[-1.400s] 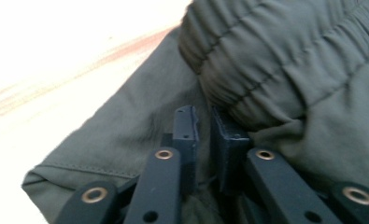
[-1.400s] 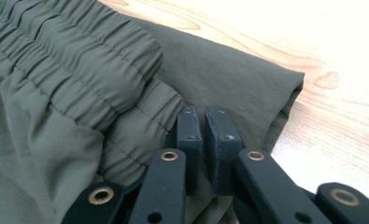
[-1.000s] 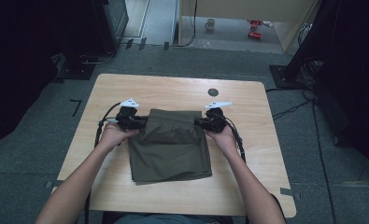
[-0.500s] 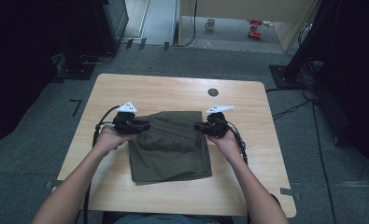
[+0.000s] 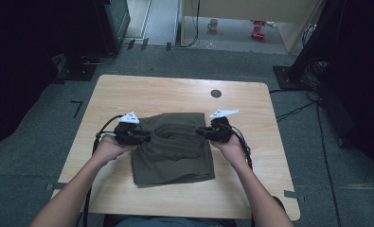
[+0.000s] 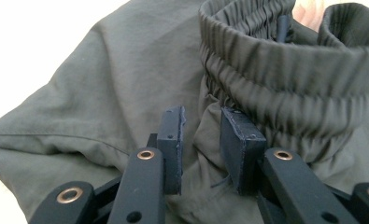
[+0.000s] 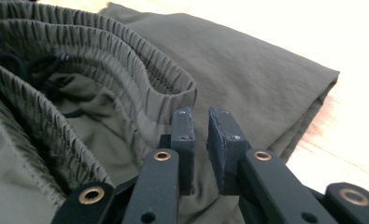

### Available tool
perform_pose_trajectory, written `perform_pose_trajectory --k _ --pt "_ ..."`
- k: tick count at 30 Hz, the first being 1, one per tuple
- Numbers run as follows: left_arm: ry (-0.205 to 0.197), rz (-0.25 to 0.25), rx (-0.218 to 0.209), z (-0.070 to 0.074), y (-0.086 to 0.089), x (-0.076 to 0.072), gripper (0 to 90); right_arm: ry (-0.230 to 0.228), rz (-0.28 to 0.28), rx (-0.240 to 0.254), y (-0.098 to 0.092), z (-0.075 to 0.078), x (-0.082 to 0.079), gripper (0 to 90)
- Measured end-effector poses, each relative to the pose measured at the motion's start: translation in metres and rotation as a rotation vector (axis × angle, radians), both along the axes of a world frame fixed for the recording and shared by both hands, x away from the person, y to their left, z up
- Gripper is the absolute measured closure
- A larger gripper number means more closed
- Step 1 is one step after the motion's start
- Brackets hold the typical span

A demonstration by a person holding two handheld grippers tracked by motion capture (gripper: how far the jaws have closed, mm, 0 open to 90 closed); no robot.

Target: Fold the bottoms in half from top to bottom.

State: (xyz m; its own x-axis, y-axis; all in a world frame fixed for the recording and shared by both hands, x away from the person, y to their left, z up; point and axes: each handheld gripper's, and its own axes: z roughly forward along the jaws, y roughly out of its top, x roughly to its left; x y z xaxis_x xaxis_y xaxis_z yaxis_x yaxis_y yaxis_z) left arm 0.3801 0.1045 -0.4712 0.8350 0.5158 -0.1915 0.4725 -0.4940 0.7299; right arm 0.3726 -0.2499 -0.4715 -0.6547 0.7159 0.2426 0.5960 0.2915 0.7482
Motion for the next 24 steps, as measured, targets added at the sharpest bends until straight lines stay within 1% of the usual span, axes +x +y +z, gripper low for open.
perform_pose_trajectory --k 2,3,5,6,9,10,12,13,15,16,17,18,19,22,24 --pt "-0.001 -0.007 0.005 0.001 0.0 -0.004 68.9 -0.013 0.008 0.001 -0.001 0.002 -0.006 80.0" --pt "-0.002 -0.013 0.006 0.001 0.0 -0.007 68.4 -0.022 0.018 0.001 -0.002 0.004 -0.012 79.6" --pt "-0.002 -0.014 0.007 0.001 0.001 -0.009 68.1 -0.028 0.02 0.003 -0.002 0.004 -0.015 79.6" --pt "-0.002 -0.016 0.007 0.0 0.001 -0.011 67.3 -0.028 0.027 0.003 -0.003 0.005 -0.021 79.3" --pt "-0.002 -0.024 0.011 0.0 0.001 -0.018 66.7 -0.017 0.035 0.002 -0.004 0.006 -0.025 78.7" --pt "-0.002 -0.026 0.011 0.0 0.002 -0.021 66.3 -0.02 0.038 0.003 -0.005 0.006 -0.027 78.3" --pt "-0.002 -0.032 0.011 -0.001 0.002 -0.025 66.0 -0.028 0.044 0.016 -0.007 0.007 -0.031 76.6" --pt "-0.005 -0.035 0.014 -0.001 0.003 -0.027 64.6 -0.018 0.047 0.025 -0.01 0.009 -0.032 76.4" --pt "-0.004 -0.039 0.008 -0.001 0.004 -0.031 64.3 -0.022 0.043 0.025 -0.011 0.009 -0.033 76.6" --pt "-0.005 -0.041 0.01 -0.001 0.004 -0.033 63.3 -0.039 0.026 0.033 -0.014 0.011 -0.033 77.7" --pt "-0.007 -0.041 0.007 -0.001 0.005 -0.034 63.3 -0.039 0.026 0.033 -0.014 0.011 -0.033 77.7" --pt "-0.01 -0.041 0.005 -0.001 0.005 -0.035 62.1 -0.055 0.008 0.034 -0.015 0.012 -0.032 79.4" --pt "-0.013 -0.039 0.007 -0.001 0.004 -0.035 61.6 -0.058 0.001 0.025 -0.014 0.011 -0.031 79.7" --pt "-0.014 -0.02 0.008 -0.001 0.003 -0.034 60.8 -0.043 0.012 -0.005 -0.007 0.005 -0.029 79.8" --pt "-0.013 -0.014 0.008 0.0 0.003 -0.034 60.5 -0.035 0.018 -0.012 -0.004 0.003 -0.028 79.7"
